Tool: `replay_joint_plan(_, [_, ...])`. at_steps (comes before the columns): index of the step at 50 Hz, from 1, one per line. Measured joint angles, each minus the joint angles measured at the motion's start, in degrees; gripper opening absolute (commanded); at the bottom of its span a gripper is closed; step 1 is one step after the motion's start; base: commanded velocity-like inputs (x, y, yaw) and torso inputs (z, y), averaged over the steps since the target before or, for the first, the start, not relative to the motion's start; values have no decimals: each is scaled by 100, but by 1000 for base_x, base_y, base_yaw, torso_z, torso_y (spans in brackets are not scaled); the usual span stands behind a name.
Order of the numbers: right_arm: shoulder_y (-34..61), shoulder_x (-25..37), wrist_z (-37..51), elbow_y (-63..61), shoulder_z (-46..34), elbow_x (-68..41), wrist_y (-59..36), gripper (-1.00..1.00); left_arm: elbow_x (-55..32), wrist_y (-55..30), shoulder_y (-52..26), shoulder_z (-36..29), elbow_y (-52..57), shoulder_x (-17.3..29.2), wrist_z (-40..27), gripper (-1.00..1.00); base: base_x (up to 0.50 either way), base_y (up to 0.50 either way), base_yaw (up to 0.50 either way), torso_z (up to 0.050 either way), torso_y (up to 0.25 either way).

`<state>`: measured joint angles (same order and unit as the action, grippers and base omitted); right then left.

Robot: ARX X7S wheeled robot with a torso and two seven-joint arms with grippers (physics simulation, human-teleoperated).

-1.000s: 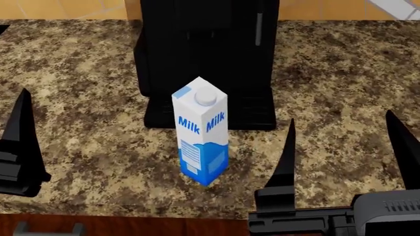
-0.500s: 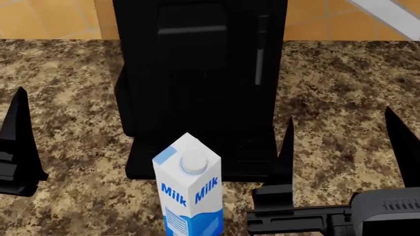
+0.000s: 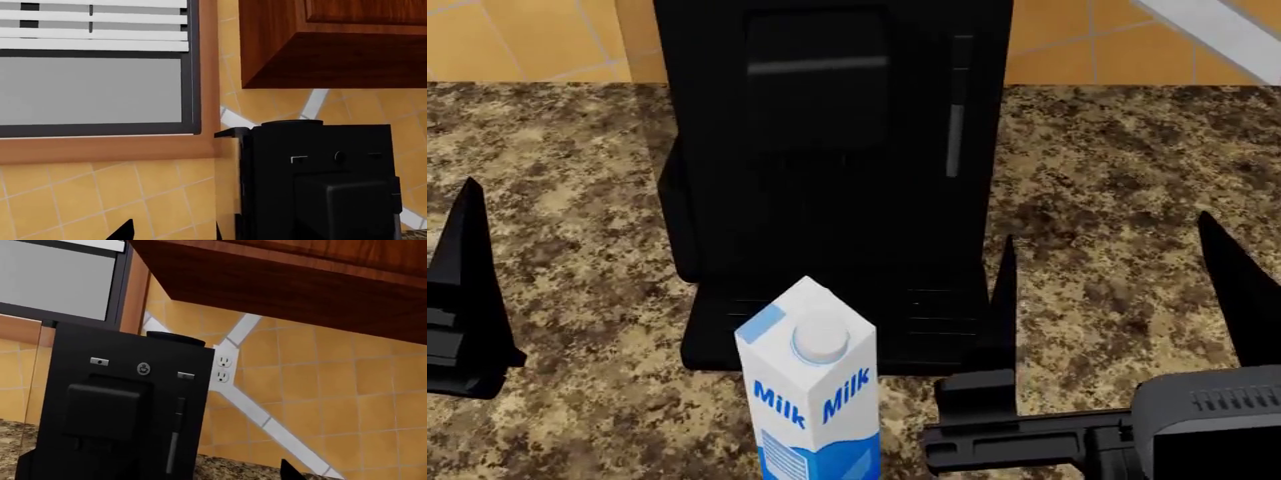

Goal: Place the eggs and milk next to the bowl.

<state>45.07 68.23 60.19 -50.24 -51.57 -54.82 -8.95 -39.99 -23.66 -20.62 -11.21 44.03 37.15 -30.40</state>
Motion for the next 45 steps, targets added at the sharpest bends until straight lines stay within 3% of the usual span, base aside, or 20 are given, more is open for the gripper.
replay_joint_plan(45, [-283, 912, -2592, -92, 17, -760, 1068, 100, 9, -108, -204, -185, 23, -38, -31, 100, 0, 0, 0, 0, 0])
